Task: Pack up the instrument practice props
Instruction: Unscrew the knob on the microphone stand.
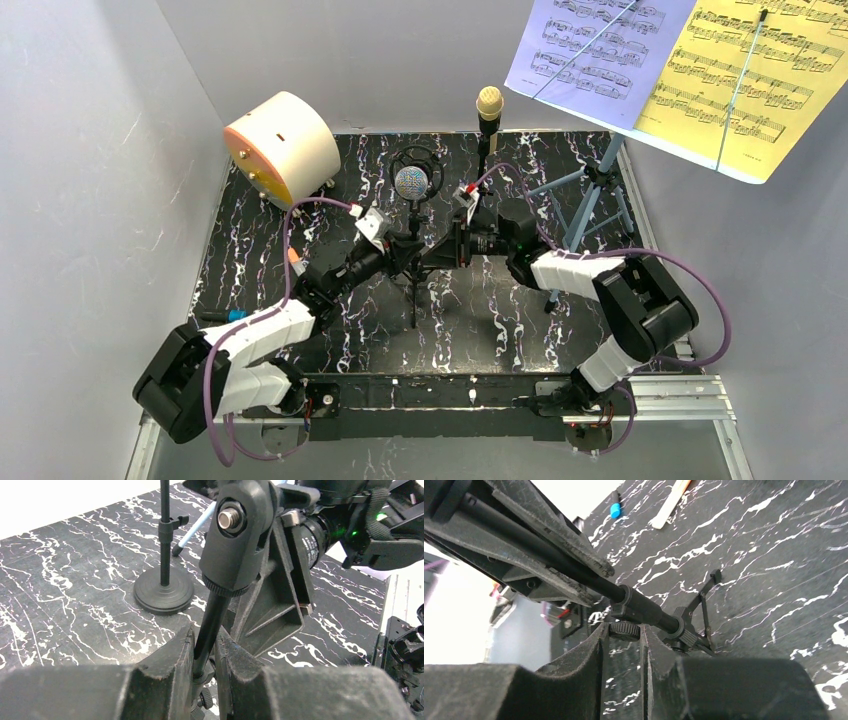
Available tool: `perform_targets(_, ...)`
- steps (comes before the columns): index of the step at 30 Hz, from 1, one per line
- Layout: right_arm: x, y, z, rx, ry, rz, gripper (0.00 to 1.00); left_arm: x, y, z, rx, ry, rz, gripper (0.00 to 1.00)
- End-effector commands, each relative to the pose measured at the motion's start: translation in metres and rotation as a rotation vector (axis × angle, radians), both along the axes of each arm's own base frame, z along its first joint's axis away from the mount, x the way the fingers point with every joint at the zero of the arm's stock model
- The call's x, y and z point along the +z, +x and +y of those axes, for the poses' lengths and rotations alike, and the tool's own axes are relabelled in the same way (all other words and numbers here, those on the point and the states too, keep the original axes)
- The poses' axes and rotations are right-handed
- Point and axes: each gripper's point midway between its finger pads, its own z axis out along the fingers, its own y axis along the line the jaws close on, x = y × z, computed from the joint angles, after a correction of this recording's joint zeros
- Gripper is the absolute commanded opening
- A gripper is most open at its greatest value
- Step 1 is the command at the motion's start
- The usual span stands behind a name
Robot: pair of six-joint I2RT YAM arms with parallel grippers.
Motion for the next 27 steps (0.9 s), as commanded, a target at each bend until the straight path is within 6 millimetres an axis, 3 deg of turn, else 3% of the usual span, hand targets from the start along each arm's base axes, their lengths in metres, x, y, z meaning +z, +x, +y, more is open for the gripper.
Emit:
perform_targets(1,-0.024,-0.02,0.015,0.05,-0.093,-0.205,0.01,-0.024,-0.014,0.0,-0.029,0.035,0.068,0.0)
perform_targets(10,-0.043,-0.012,0.013,0.015,-0.209,-0.5,0.01,-0.036,-0.012,0.01,0.02,0.059,0.073,0.0)
perform_targets(16,-0.049,0.0,0.008,0.016,-0.345,-0.797,0.01,-0.047,-0.011,0.017,0.054,0.077,0.082,0.0)
perform_targets(27,-0.019,0.024,0.004,-0.116,-0.505,-1.252,0.01,-0.06,-0.015,0.022,0.06,0.098,0.092,0.0)
